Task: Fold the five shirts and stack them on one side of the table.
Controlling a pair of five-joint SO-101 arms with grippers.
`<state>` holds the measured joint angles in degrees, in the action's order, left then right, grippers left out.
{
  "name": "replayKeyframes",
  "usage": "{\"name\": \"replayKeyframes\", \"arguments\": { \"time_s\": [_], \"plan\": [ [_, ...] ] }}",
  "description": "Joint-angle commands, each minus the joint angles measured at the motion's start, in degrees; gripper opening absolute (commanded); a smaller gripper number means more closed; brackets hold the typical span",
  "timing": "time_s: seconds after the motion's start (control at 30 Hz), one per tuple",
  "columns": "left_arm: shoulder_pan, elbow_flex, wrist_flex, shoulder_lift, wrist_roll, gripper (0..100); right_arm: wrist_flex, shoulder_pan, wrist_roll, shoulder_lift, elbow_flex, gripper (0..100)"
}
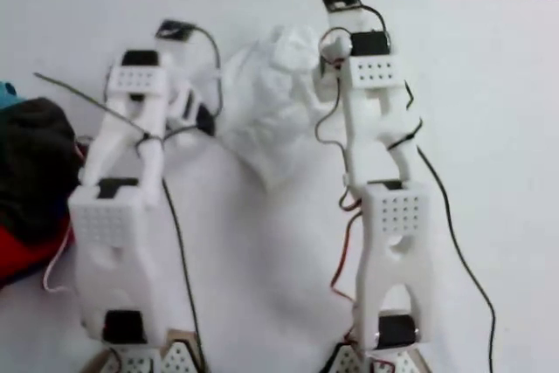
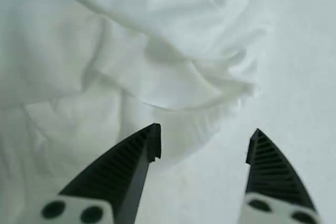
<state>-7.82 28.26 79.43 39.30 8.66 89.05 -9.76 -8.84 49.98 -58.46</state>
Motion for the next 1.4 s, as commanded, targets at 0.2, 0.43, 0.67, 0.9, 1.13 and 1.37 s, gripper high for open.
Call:
{"name": "replayKeyframes", "arguments": {
  "time_s": [0.2,0.43,0.67,0.9,1.13,1.37],
  "plan": [
    [-2.8,3.8,2.5,2.4,8.9,33,1.5,0.4,0.4,-1.1,-2.6,26.5],
    [-2.8,7.2,1.0,9.0,9.5,33,2.9,0.5,0.4,-1.1,-2.7,26.5],
    [-3.6,15.5,2.7,13.1,9.2,2,3.8,0.4,0.4,-1.1,-2.7,26.5],
    [-4.1,24.3,12.1,12.8,9.3,2,3.3,0.4,0.8,-0.6,-2.7,26.5],
    [-7.2,33.5,23.2,7.8,10.2,2,1.5,0.4,0.8,-1.0,-2.7,26.5],
    [-10.6,11.2,23.1,-19.9,14.0,2,-0.2,0.2,0.8,-1.1,-2.7,26.7]
  ]
}}
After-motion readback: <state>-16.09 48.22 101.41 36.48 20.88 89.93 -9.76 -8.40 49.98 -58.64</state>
